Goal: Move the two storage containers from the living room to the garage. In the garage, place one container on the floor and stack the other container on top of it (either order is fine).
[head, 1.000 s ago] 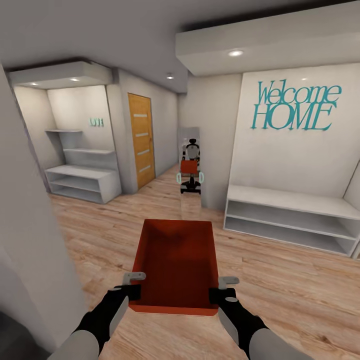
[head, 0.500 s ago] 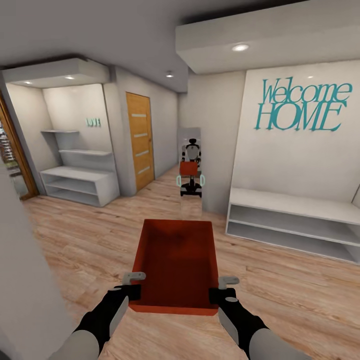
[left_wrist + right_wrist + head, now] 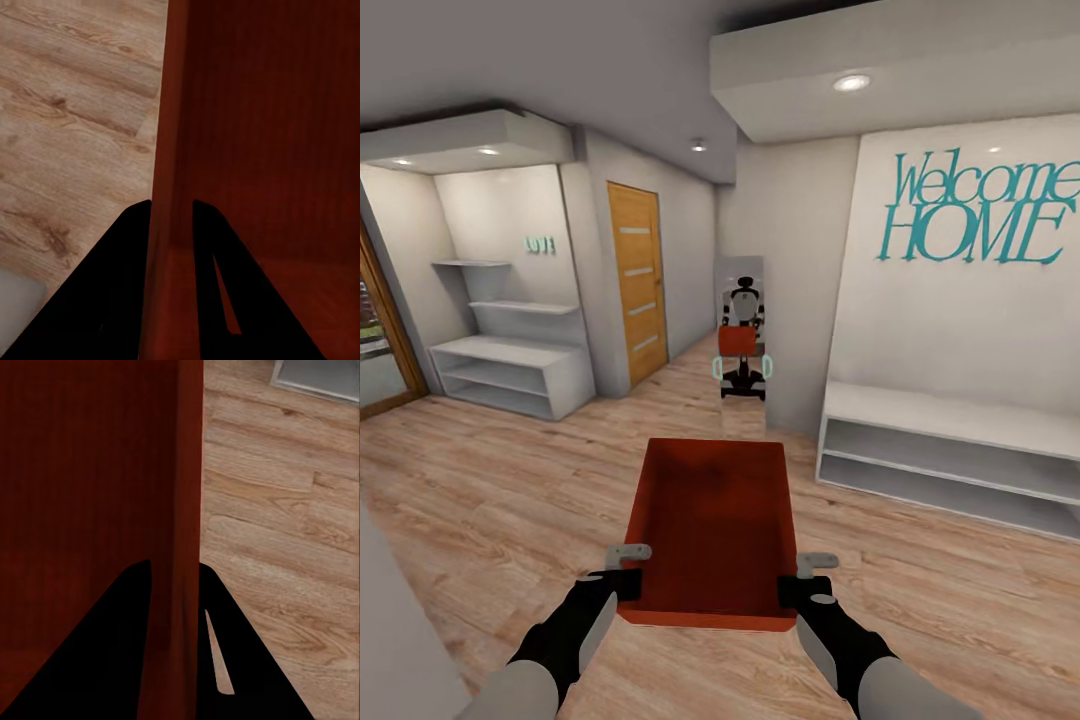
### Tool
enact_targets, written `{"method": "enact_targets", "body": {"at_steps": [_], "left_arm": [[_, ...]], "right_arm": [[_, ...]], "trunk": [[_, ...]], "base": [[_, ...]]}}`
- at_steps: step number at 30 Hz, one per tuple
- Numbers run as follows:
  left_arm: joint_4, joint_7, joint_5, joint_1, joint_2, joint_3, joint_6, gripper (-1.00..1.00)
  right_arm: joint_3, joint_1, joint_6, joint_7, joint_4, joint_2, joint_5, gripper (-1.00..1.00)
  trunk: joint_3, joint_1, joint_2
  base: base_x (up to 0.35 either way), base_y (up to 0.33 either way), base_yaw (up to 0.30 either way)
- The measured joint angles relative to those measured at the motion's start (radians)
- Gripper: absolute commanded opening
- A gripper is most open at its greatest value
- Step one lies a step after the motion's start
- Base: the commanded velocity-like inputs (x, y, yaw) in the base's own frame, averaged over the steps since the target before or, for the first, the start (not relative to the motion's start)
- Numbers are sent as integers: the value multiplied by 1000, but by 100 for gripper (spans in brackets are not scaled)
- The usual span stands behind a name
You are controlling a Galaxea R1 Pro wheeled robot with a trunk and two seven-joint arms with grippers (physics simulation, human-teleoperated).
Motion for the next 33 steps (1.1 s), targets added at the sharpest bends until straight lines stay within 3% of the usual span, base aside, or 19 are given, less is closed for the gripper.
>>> {"method": "enact_targets", "body": {"at_steps": [29,33], "left_arm": [[0,-1,1,0,1,0,0,-100],[-1,11,1,0,-7,-2,1,-100]], "right_arm": [[-1,0,1,-1,0,1,2,-100],[-3,0,1,10,0,-6,3,-100]], "trunk": [[0,0,0],[0,0,0]], "base": [[323,0,0],[323,0,174]]}}
